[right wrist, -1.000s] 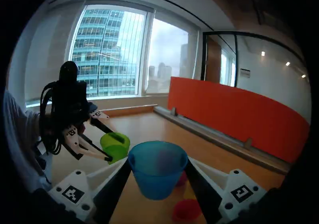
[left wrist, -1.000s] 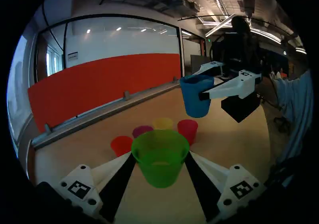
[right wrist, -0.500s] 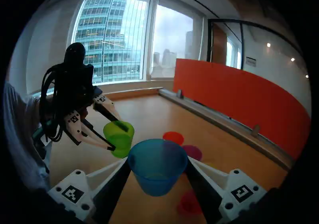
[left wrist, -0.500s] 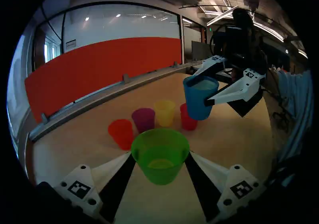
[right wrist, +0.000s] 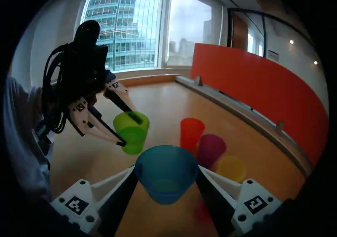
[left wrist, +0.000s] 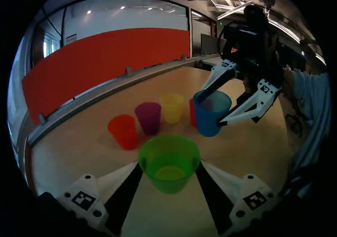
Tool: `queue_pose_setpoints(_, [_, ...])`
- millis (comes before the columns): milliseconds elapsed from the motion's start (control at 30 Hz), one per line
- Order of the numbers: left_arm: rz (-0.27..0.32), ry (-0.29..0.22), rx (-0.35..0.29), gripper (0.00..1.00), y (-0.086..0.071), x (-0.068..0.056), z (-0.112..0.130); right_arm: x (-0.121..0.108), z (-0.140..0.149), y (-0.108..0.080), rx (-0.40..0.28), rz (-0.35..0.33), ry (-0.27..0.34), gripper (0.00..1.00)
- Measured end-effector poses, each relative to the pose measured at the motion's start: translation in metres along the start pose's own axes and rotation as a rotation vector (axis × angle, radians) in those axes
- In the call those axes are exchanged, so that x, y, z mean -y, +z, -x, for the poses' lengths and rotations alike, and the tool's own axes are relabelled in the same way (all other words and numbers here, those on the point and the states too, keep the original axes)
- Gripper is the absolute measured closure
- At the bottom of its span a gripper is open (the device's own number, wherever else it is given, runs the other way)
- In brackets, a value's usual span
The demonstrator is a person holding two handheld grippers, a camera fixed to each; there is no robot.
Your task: Pour water
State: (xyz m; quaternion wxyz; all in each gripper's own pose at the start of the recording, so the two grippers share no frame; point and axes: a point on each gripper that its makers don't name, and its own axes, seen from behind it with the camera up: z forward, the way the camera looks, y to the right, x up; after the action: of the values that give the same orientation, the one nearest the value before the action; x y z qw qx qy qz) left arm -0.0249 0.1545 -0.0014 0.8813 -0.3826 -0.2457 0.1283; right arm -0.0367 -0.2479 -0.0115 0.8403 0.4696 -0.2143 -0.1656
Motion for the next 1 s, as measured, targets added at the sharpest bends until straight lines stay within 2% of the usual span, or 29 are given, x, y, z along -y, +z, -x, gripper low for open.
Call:
queue_pose_setpoints(200, [0.008, -0.001, 0.025, 0.15, 0.005, 0.001, 0.008, 0.004, 0.015, 0.008, 0.034, -0.018, 0.013, 0.07])
queue_pose_setpoints(467, [0.018, 0.007, 0.059, 0.15, 0.014, 0.002, 0.020, 0.008, 0.030, 0.018, 0.071, -0.027, -0.002, 0.07])
queue_pose_setpoints(1000, [0.029, 0.020, 0.088, 0.15, 0.027, -0.001, 0.036, 0.019, 0.049, 0.033, 0.108, -0.046, -0.008, 0.07])
